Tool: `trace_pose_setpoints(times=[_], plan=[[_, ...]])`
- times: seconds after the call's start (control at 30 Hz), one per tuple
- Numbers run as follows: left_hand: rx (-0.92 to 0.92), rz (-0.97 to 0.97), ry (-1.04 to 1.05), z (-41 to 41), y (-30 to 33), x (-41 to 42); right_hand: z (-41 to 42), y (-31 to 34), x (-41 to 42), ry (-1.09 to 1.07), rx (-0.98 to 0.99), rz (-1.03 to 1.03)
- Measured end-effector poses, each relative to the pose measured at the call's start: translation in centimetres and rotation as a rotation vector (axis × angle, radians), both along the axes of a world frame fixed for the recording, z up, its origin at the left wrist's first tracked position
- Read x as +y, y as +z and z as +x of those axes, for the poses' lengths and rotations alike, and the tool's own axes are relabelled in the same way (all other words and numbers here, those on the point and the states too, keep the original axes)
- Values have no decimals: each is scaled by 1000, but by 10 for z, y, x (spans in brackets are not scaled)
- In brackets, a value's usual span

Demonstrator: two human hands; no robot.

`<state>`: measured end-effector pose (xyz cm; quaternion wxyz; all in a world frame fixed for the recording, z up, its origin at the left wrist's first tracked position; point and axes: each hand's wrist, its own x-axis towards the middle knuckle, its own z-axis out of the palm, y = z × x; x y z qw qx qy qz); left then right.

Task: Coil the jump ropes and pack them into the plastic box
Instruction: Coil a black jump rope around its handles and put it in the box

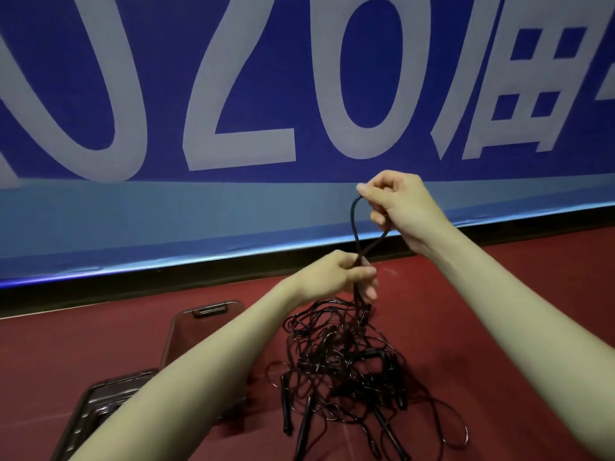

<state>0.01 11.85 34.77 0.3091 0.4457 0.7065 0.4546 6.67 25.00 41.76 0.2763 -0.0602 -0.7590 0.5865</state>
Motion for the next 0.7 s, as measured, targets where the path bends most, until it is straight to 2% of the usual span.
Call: trace_pose_setpoints(times=[0.1, 0.2, 0.27, 0.37, 0.47, 0.7], plan=[[-117, 91, 198, -5, 11, -2, 0, -10, 7, -39, 41, -141], [-329, 349, 345, -18, 34, -13, -3, -37, 16, -21, 31, -344], [-388, 503, 391, -23, 52, -23, -7, -62, 18, 101, -63, -345], [-519, 708, 420, -30, 71, -32, -8, -92, 11, 361, -294, -141], [-637, 864, 453, -35, 81, -38, -10, -110, -9, 481, -488, 173], [-792, 1056, 505, -46, 85, -51, -21, -131, -41, 563, -588, 411]])
